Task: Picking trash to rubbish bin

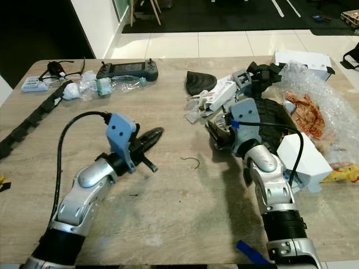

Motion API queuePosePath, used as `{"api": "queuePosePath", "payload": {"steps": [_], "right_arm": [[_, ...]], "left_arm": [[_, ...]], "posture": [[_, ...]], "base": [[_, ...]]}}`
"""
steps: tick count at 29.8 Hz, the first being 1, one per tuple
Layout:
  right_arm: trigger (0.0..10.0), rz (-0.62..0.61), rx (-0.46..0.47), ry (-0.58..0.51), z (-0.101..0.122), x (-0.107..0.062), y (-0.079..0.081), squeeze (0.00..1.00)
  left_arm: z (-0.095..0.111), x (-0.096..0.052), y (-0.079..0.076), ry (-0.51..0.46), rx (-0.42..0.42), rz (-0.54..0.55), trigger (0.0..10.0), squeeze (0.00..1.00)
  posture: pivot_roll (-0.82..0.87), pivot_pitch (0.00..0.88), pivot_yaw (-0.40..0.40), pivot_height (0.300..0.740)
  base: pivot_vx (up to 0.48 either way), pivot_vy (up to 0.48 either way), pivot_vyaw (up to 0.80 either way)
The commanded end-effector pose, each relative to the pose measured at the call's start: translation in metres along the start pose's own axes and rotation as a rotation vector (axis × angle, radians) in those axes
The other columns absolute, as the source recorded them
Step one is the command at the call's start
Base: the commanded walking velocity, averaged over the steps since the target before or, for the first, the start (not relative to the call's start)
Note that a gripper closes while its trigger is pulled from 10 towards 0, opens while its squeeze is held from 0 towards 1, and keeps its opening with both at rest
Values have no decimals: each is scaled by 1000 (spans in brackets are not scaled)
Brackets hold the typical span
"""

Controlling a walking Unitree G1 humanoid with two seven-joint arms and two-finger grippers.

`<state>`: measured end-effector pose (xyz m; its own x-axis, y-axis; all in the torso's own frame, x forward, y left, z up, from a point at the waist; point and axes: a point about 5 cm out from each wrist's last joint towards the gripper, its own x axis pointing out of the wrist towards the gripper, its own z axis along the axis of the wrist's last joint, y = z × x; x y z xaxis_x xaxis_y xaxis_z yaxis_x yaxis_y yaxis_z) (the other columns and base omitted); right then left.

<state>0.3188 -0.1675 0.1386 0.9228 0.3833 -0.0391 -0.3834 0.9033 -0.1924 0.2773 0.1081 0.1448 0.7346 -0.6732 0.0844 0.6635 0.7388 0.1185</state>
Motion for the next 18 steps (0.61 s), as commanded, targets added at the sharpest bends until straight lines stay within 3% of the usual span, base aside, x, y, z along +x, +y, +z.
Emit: {"api": "queuePosePath", "payload": {"steps": [1, 5, 6, 7, 8, 18], "right_arm": [[10000, 27, 14, 16, -2, 1, 0, 1000], [10000, 47, -3, 42, -7, 8, -7, 1000], [10000, 51, -7, 45, -8, 10, -10, 341], [10000, 51, -7, 45, -8, 10, -10, 341], [10000, 60, -15, 45, -9, 12, -12, 0], [10000, 108, 7, 69, -12, 19, -19, 0]], "left_arm": [[-2, -3, -1, 13, -4, -22, 10000, 0], [-1, -3, -2, 9, 3, -27, 10000, 0], [0, -2, -2, 4, 5, -33, 10000, 0], [0, -2, -2, 4, 5, -33, 10000, 0], [1, -2, -3, -5, 4, -42, 10000, 0], [3, -4, -4, -11, -2, -81, 10000, 0]], "posture": [[-18, 76, 43, 740], [-15, 75, 44, 740], [-14, 75, 44, 740], [-14, 75, 44, 740], [-12, 76, 43, 740], [-9, 74, 49, 740]], "base": [[0, 0, 0], [0, 0, 0], [0, 0, 0], [0, 0, 0], [0, 0, 0], [0, 0, 0]]}}
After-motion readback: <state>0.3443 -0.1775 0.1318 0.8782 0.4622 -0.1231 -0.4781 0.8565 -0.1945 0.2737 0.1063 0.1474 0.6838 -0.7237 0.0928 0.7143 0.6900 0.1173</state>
